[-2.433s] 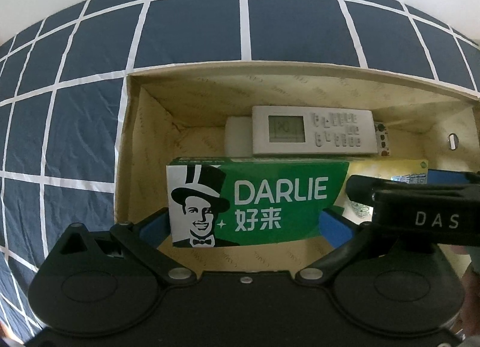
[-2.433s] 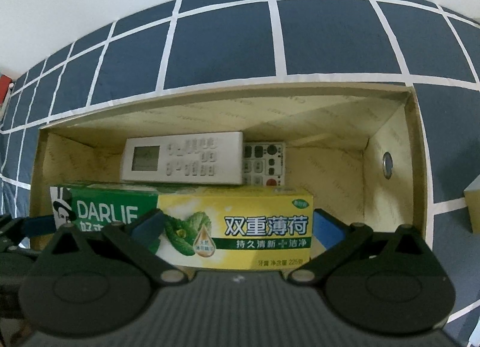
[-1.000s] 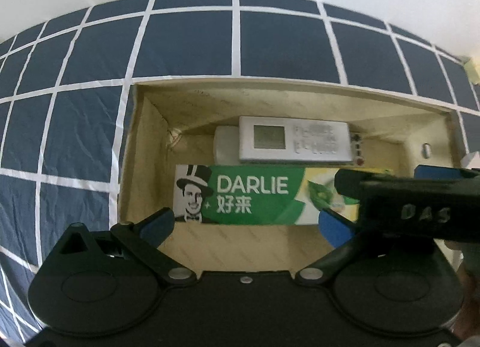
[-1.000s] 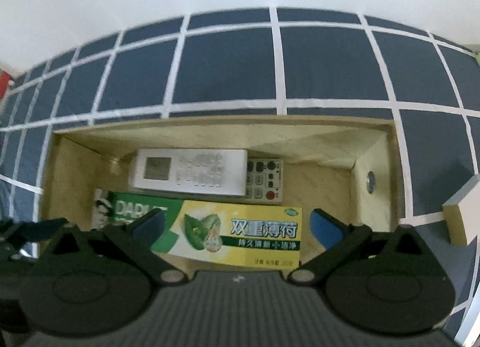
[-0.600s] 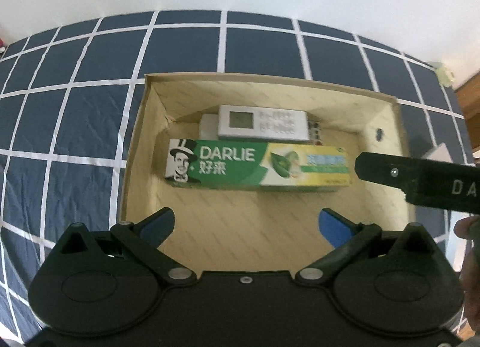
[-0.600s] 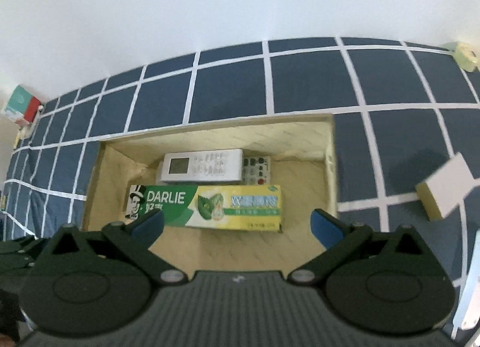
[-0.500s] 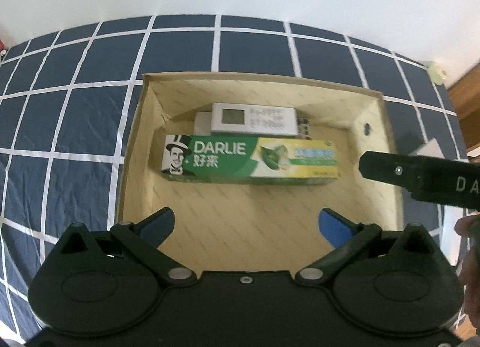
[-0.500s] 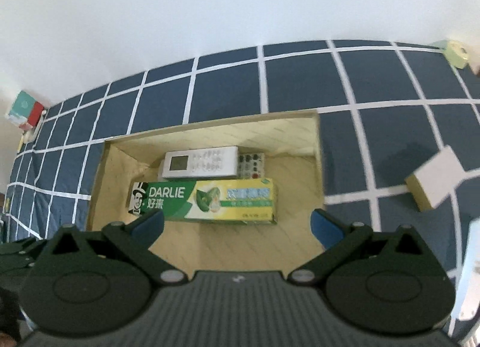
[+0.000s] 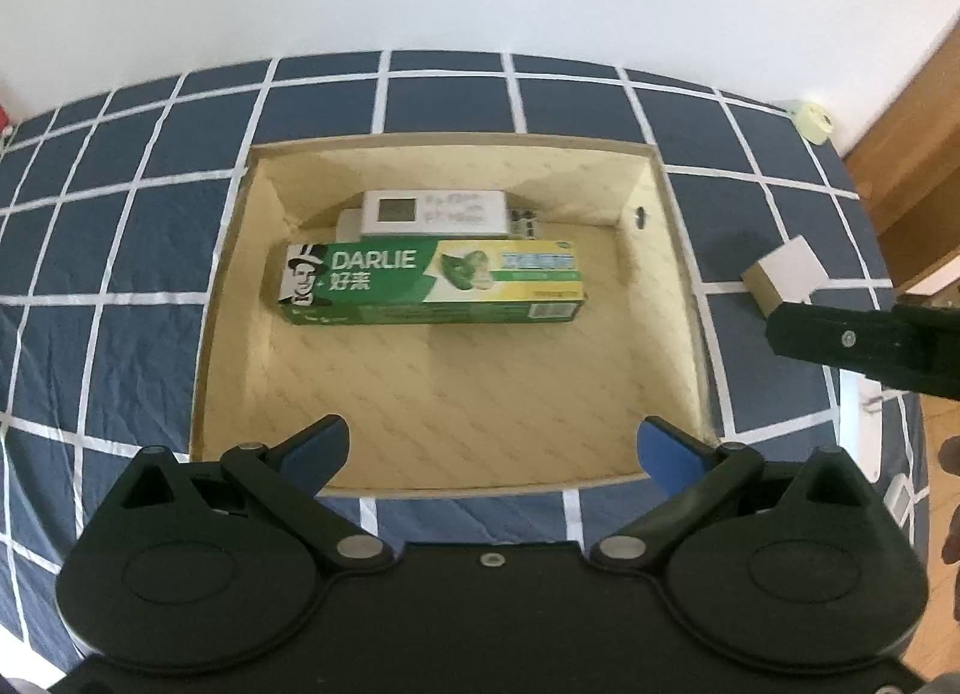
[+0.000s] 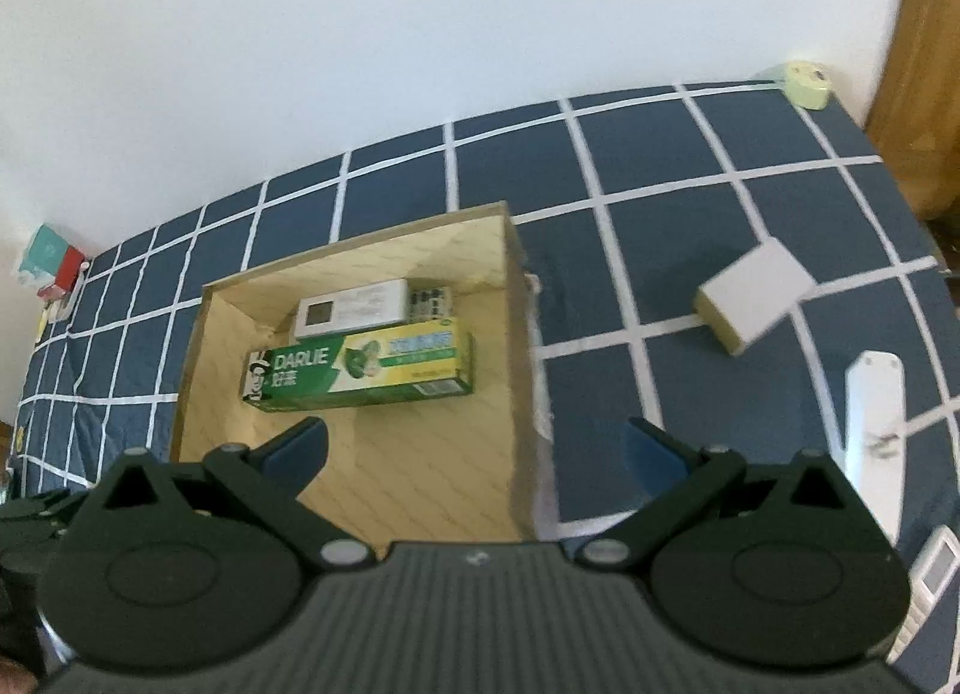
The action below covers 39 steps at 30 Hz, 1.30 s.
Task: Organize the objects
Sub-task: 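Move the right gripper out of the box toward the small white LCD remote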
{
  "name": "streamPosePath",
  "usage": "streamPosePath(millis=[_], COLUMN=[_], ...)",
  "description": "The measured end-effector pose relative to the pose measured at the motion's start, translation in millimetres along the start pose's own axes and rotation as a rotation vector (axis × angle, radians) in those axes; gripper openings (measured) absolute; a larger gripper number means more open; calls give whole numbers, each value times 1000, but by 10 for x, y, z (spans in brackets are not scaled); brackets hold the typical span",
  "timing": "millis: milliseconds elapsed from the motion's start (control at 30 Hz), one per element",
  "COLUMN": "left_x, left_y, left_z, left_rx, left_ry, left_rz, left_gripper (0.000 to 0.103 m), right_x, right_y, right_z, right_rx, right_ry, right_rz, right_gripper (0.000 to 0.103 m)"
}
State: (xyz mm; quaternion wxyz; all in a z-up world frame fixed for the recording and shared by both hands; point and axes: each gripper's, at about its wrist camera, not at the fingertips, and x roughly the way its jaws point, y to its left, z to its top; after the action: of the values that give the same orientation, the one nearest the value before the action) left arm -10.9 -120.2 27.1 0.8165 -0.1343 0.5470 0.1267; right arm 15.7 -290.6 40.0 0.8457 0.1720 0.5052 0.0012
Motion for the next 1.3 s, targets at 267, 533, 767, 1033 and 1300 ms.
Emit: streamPosePath(millis=[267, 533, 767, 1033, 1300], left_x=[4, 157, 321, 492, 478], left_y=[-413, -1018, -1581, -2018, -2217], left_z=[-85, -125, -280, -578, -879], left_rx=[30, 24, 11, -94, -118], left_ry=[-1, 13, 30, 53, 62], left_rz=[-7, -7, 6, 52, 91], left_gripper=[103, 103, 103, 103, 103], right_x=[-223, -337, -450, -445, -598], right_y=[-409, -1077, -1761, -2285, -2510], right_z=[-82, -112, -167, -251, -439], right_rx=[34, 46, 27, -76, -123], right_ry=[-22, -10, 19, 97, 135], right_rz=[-10, -20, -38, -7, 30], right_gripper=[103, 103, 103, 103, 103])
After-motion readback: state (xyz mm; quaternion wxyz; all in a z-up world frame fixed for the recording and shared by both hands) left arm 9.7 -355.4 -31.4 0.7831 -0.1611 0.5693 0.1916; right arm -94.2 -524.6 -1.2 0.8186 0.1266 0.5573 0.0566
